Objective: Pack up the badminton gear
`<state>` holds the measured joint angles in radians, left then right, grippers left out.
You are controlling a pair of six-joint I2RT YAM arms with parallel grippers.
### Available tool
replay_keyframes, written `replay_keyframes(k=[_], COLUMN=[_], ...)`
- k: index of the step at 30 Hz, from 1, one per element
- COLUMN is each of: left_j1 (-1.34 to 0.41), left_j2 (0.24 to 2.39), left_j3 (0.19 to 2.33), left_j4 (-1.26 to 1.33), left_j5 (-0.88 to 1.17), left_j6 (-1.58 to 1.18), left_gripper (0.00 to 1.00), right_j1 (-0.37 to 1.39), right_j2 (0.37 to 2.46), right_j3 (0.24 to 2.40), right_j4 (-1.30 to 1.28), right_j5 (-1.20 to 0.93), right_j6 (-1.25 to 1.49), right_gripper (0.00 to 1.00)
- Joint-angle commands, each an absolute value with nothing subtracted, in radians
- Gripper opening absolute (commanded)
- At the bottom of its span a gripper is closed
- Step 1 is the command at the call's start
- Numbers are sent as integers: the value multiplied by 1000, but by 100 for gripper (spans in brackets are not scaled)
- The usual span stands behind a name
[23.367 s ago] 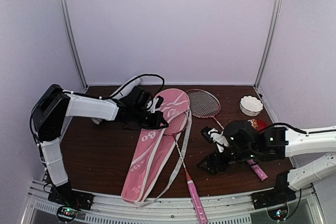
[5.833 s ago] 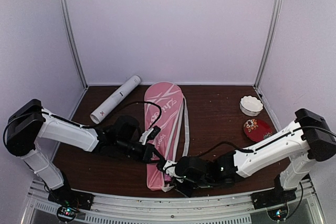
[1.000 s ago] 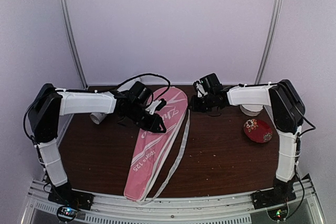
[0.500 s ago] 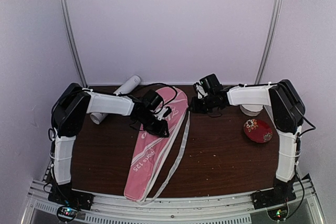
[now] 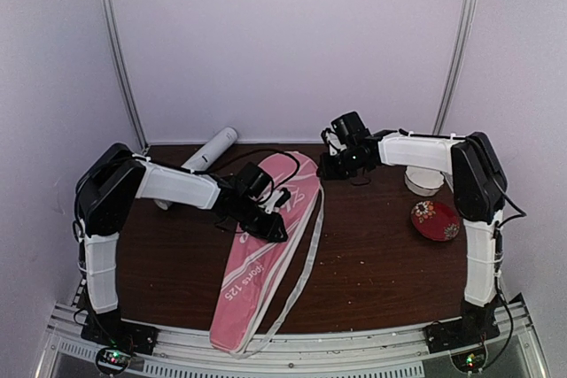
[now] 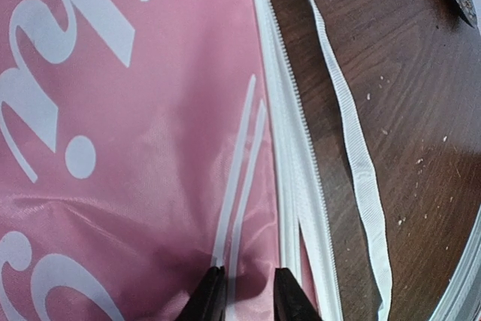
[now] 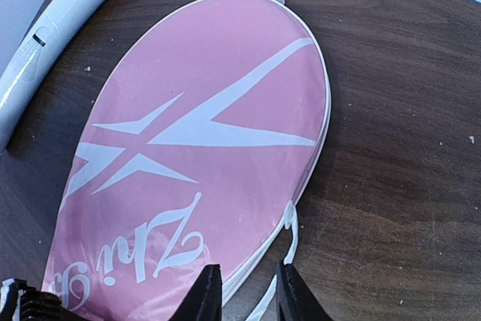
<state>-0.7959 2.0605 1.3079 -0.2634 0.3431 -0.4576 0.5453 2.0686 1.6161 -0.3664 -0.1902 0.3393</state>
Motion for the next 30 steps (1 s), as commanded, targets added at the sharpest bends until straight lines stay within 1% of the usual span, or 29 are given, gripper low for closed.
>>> replay_keyframes(k=[1, 9, 15, 20, 24, 30], left_j1=[-816, -816, -816, -826, -839, -854], left_j2=[2094, 2102, 2094, 2067, 2042, 2009], left_j3=[1257, 1257, 1226, 1162, 1105, 1011], left_j4=[-354, -343, -326, -297, -281, -248], left_j5=[372, 381, 390, 403, 408, 418], left_j6=[-467, -467, -476, -488, -496, -504], left_gripper=[25, 25, 24, 23, 23, 23], right_j1=[540, 540, 539, 545, 545, 553], right_j2=[2140, 2210, 2269, 2217, 2234, 2245], right_j3=[1695, 1831, 1955, 1889, 1939, 1943], right_j4=[-438, -536, -664, -637, -720, -763], right_j5=[-161, -149, -166, -158, -152, -148], right_j6=[318, 305, 325, 346, 330, 328], right_gripper=[28, 28, 27, 28, 29, 29])
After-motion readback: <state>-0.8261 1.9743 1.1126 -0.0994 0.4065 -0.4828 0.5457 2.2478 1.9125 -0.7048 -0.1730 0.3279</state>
